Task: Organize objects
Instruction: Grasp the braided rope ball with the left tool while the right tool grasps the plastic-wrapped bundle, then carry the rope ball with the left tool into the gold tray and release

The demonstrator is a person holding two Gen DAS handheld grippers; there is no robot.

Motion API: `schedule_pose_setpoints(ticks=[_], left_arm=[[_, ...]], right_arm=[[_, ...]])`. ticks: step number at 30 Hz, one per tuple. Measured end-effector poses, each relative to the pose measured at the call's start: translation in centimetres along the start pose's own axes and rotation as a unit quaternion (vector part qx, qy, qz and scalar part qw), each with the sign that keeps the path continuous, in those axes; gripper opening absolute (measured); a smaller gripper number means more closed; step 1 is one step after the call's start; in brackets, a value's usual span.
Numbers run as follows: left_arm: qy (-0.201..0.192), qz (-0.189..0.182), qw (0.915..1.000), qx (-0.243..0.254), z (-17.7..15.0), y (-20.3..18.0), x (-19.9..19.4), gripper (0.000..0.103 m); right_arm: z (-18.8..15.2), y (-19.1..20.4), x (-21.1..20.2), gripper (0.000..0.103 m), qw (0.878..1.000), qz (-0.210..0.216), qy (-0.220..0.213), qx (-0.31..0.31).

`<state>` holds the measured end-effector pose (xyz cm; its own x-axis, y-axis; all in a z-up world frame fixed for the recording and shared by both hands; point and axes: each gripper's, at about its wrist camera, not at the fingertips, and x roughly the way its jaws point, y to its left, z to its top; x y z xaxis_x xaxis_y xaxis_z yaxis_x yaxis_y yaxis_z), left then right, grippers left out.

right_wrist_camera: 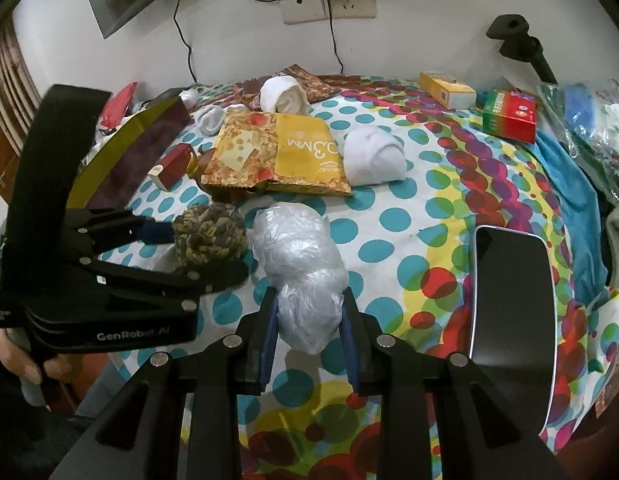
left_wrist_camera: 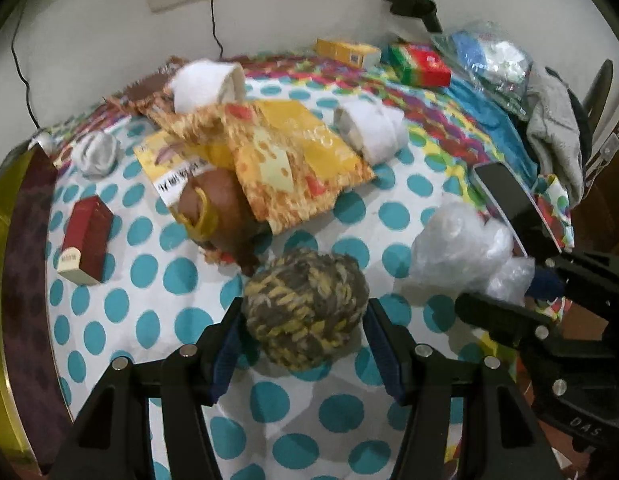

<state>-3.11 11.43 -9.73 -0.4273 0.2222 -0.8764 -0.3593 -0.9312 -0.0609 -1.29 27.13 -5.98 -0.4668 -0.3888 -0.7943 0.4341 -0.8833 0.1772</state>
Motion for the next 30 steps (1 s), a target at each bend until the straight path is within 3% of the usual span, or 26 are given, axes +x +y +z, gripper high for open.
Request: schedule_pose_setpoints(ticks=[3,8,15,22,28,30], left_arm=[[-0.015,0.000,0.9999,-0.006,0.1,0.2,-0.4,0.060],[-0.005,-0.016,0.9995,-0.026,0.1,0.8,-0.6,0.056],[-0.002,0.003,0.9997,-0.024,-0.9,1.0,-1.7,0.056],[-0.033,0.048,0.9981,-0.019,-1.9,2.5,-5.3,0.056],[-0.057,0.069,0.9945,-0.055,-2.2,6.5,-8.6,0.056],[-0.072,0.091,0.9911,-0.064,-2.0,8.4,-9.9,0.056]], right_arm=[[0.0,0.3,0.0,0.026,1.000,0.001,0.000,-0.002],[0.1,1.0,-0.1,0.026,1.000,-0.002,-0.003,-0.010],[0.2,1.7,-0.7,0.026,1.000,-0.004,-0.007,-0.010],[0.2,2.8,-1.3,0.026,1.000,-0.005,-0.011,-0.011],[0.3,4.2,-1.4,0.026,1.000,-0.005,-0.013,-0.016],[0.4,4.7,-1.4,0.026,1.000,-0.007,-0.014,-0.019]])
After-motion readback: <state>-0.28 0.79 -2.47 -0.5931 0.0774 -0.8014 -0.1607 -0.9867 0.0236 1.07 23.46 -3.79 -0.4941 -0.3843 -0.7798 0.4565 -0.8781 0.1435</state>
